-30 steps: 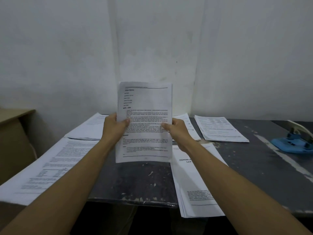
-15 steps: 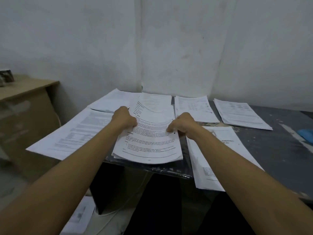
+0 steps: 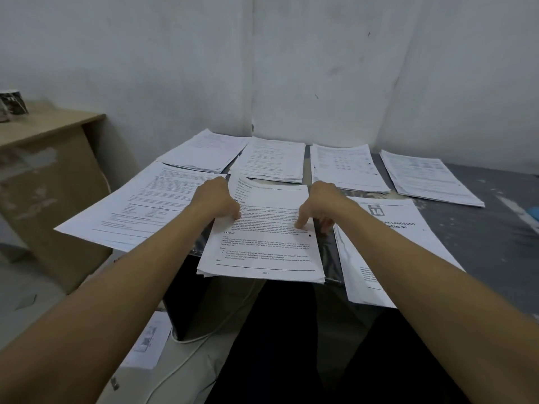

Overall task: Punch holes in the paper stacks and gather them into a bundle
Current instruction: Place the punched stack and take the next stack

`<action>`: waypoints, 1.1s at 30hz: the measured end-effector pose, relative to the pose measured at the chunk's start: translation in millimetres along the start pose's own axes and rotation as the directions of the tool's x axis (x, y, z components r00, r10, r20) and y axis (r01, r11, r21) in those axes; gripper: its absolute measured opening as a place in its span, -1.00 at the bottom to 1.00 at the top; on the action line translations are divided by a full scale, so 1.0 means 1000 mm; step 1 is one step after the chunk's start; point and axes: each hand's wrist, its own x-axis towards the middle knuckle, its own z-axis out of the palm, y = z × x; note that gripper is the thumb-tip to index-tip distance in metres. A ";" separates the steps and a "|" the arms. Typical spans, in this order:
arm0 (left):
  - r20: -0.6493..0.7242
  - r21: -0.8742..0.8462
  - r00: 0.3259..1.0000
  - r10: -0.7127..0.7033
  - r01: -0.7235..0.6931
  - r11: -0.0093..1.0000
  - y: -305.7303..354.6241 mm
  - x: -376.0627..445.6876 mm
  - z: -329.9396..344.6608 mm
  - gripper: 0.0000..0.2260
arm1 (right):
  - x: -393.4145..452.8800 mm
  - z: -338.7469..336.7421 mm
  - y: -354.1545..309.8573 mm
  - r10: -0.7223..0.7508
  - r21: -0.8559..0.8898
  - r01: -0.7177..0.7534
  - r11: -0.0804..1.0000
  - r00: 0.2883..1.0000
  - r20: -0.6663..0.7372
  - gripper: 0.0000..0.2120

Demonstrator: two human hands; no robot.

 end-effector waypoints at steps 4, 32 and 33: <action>-0.052 0.029 0.998 0.042 -0.041 0.999 0.004 0.014 -0.004 -0.58 | 0.013 -0.008 -0.006 -0.056 -0.031 0.053 0.998 0.992 -0.112 -0.58; 0.035 0.236 0.999 0.028 -0.035 0.971 0.037 0.204 0.024 -0.77 | 0.193 -0.006 -0.034 -0.058 -0.049 0.046 0.998 0.962 -0.269 -0.72; 0.044 0.233 0.999 0.021 -0.030 0.972 0.037 0.207 0.023 -0.77 | 0.195 -0.006 -0.034 -0.060 -0.072 0.042 0.997 0.962 -0.268 -0.72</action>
